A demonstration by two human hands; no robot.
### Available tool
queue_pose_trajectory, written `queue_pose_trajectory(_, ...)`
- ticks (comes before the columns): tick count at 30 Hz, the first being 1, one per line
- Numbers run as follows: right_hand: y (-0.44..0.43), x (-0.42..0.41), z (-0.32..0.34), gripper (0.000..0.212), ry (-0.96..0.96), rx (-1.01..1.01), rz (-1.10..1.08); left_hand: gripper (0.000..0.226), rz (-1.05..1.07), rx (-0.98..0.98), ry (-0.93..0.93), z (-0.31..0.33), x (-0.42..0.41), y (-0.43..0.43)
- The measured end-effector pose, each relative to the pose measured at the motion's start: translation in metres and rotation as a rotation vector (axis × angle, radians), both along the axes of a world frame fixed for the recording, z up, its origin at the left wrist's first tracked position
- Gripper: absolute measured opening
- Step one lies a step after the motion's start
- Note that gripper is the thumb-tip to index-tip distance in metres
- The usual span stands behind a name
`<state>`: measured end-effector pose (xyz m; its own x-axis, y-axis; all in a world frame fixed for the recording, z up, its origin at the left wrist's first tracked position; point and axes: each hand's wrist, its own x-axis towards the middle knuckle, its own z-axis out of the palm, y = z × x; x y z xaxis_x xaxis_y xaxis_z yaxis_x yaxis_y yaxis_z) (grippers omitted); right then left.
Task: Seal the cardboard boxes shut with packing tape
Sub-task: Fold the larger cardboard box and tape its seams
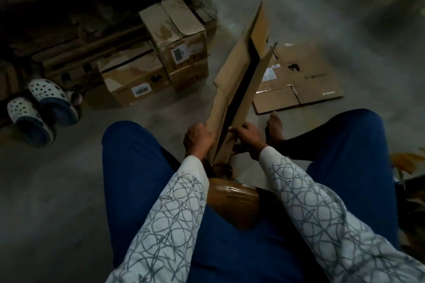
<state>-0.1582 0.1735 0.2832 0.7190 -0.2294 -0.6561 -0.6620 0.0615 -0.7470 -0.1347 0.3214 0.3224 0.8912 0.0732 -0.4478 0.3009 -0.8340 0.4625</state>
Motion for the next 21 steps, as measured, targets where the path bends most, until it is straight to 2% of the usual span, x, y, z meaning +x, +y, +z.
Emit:
queue_pose_trajectory(3, -0.013, 0.005, 0.008, 0.011, -0.03, -0.054, -0.028, 0.04, 0.153, -0.005, -0.118, 0.0, 0.004, 0.002)
queue_pose_trajectory(11, -0.019, 0.0, 0.025, 0.016, 0.009, 0.167, -0.307, 0.027, 0.22, -0.072, -0.553, 0.015, 0.017, 0.005)
queue_pose_trajectory(16, -0.02, -0.001, 0.038, 0.014, -0.041, 0.353, -0.385, 0.028, 0.32, -0.134, -0.648, 0.029, 0.039, 0.012)
queue_pose_trajectory(21, -0.023, 0.002, 0.049, 0.02, -0.123, 0.388, -0.382, 0.026, 0.509, -0.268, -0.714, 0.031, 0.045, 0.019)
